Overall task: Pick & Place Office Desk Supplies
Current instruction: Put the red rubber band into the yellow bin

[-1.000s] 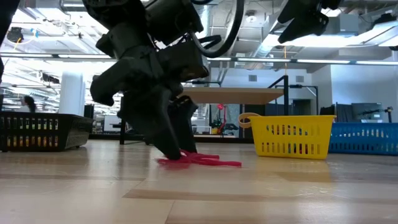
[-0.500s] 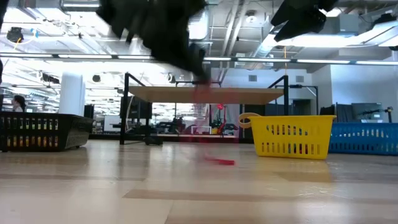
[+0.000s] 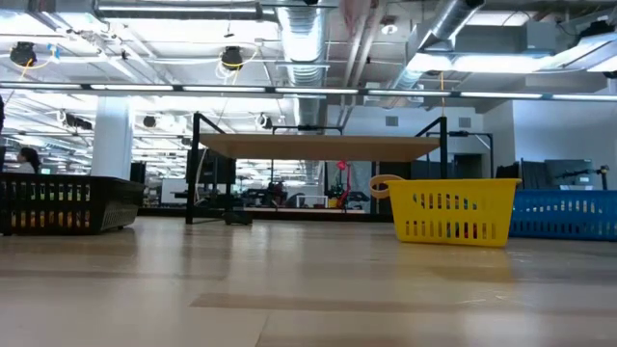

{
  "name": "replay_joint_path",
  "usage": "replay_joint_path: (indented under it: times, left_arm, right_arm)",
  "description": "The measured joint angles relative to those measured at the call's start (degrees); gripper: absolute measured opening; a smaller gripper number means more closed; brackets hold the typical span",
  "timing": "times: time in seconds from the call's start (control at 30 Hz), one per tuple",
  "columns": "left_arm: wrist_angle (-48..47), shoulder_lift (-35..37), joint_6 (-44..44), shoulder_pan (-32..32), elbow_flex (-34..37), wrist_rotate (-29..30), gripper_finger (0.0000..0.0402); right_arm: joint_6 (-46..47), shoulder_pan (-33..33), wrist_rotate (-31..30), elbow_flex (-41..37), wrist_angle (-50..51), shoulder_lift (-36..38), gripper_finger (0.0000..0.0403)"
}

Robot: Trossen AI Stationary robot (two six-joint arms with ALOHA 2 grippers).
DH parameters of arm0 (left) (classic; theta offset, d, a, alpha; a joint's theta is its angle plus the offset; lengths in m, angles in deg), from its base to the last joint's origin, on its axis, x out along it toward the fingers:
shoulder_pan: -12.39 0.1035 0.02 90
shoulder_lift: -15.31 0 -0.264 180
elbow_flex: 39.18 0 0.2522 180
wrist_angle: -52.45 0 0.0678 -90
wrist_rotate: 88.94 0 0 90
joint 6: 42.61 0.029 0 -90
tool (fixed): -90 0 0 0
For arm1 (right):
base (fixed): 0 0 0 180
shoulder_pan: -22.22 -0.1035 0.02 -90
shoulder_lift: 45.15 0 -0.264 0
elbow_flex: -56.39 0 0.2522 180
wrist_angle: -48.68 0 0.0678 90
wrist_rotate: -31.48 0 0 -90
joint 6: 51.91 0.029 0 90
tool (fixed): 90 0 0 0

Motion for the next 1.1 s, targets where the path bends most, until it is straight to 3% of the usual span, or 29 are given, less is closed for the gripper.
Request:
replay_joint_path:
  times: [0.47, 0.87, 0.97, 1.07, 1.1]
  left_arm:
    - [5.24, -1.23, -1.33, -0.97, -0.04, 0.16, 0.0]
    - [12.33, -3.95, -1.51, -1.01, -0.08, 0.07, 0.0]
    - [12.4, -4.0, -1.23, -1.0, -0.08, 0.12, 0.0]
    - [12.21, -3.88, -1.02, -0.66, -0.08, 0.5, 0.0]
    - [12.0, -3.79, -0.69, -0.36, -0.08, 0.5, 0.0]
  right_arm:
    - [-6.85, 1.36, 13.52, 0.0, -10.43, -0.52, 0.0285]
    - [-7.06, 3.73, 14.91, 0.09, -11.59, -3.04, 0.0275]
    - [-7.07, 3.99, 15.23, -0.02, -11.08, -3.19, 0.0204]
    - [-8.25, 4.01, 15.31, -0.02, -10.11, -3.39, 0.0058]
    - [-9.36, 3.75, 14.98, -0.02, -10.33, -3.39, 0.003]
